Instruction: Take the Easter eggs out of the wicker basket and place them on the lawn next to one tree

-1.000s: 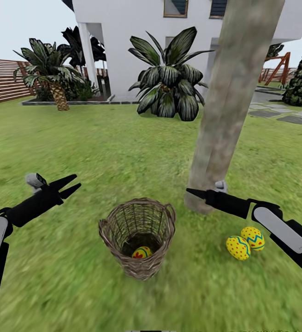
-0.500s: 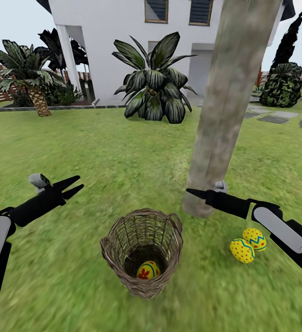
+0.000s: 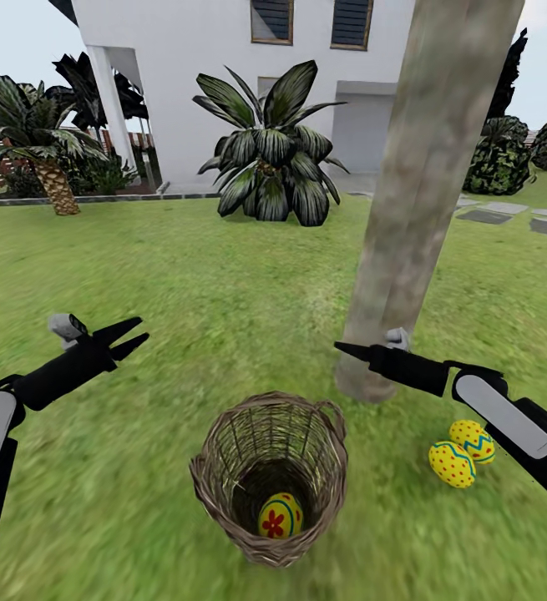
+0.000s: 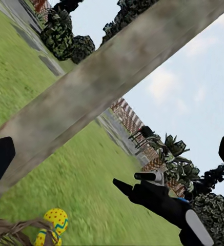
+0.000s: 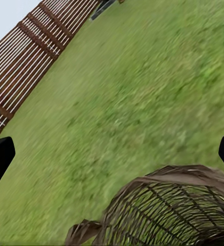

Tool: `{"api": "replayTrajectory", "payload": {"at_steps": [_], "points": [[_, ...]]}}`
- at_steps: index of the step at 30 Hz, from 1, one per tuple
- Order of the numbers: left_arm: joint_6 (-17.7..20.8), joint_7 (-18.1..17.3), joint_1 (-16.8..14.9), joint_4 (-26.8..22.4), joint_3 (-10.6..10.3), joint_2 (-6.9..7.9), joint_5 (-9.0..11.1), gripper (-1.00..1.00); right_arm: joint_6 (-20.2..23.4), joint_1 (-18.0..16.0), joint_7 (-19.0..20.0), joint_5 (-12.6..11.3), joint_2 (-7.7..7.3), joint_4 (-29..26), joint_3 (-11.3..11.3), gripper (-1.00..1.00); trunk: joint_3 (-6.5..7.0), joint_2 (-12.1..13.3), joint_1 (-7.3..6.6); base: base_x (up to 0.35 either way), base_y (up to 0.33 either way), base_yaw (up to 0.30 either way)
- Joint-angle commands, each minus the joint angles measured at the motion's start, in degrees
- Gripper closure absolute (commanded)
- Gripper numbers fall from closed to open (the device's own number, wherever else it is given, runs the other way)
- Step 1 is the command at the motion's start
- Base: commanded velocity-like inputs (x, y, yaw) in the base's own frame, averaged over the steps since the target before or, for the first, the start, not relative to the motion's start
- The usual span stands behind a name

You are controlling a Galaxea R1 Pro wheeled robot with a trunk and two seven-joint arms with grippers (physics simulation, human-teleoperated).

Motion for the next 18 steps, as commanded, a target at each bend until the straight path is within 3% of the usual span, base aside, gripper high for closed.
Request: {"api": "replayTrajectory", "payload": {"at_steps": [1,2,4,5,7,8,10,11,13,18], "points": [[0.3,-0.2,0.0,0.0,0.3,0.14,-0.1,-1.00,0.2,-0.1,-0.8,-0.1,0.83,0.0,0.1,-1.00,-0.05,0.0,-0.01,0.004,0.003,0.000],[0.3,-0.2,0.0,0.0,1.8,0.32,-0.1,-1.00,0.6,-0.3,-7.8,0.1,4.51,-0.2,0.2,-1.00,-0.05,0.0,-0.01,0.001,0.001,0.000],[0.3,-0.2,0.0,0.0,2.9,0.38,-0.2,-1.00,1.4,-0.7,-19.5,0.2,8.26,-0.7,0.3,-1.00,-0.05,0.0,-0.01,0.000,0.000,0.000],[0.3,-0.2,0.0,0.0,3.3,0.42,-0.3,-1.00,2.1,-1.0,-26.6,0.3,10.87,-1.0,0.4,-1.00,-0.05,0.0,-0.01,0.000,0.000,0.000],[0.3,-0.1,0.0,0.1,3.6,1.12,-0.4,-1.00,5.2,-2.5,-43.8,1.2,18.42,-1.5,0.5,-1.00,-0.05,0.0,-0.01,0.000,0.000,0.000],[0.3,-0.1,0.0,0.1,3.8,1.78,-0.4,-1.00,8.4,-3.9,-59.6,2.4,25.43,-1.6,0.5,-1.00,-0.05,0.0,-0.01,0.000,0.000,0.000],[0.3,-0.1,0.0,0.1,3.8,2.14,-0.4,-1.00,10.2,-4.5,-72.8,3.0,31.31,-1.7,0.5,-1.00,-0.05,0.0,-0.01,0.000,0.000,0.000],[0.3,-0.1,0.0,0.1,3.8,2.32,-0.4,-1.00,11.0,-4.8,-82.4,3.2,35.79,-1.7,0.5,-1.00,-0.05,0.0,-0.01,0.000,0.000,0.000],[0.3,0.0,0.0,0.1,3.8,2.34,-0.5,-1.00,11.6,-4.9,-88.7,3.0,39.12,-1.5,0.5,-1.00,-0.05,0.0,-0.01,0.000,0.000,0.000],[0.3,0.0,0.0,0.1,3.7,2.19,-0.4,-1.00,13.3,-4.9,-92.3,2.6,41.58,-0.3,1.5,-1.00,-0.05,0.0,-0.01,0.000,0.000,0.000]]}}
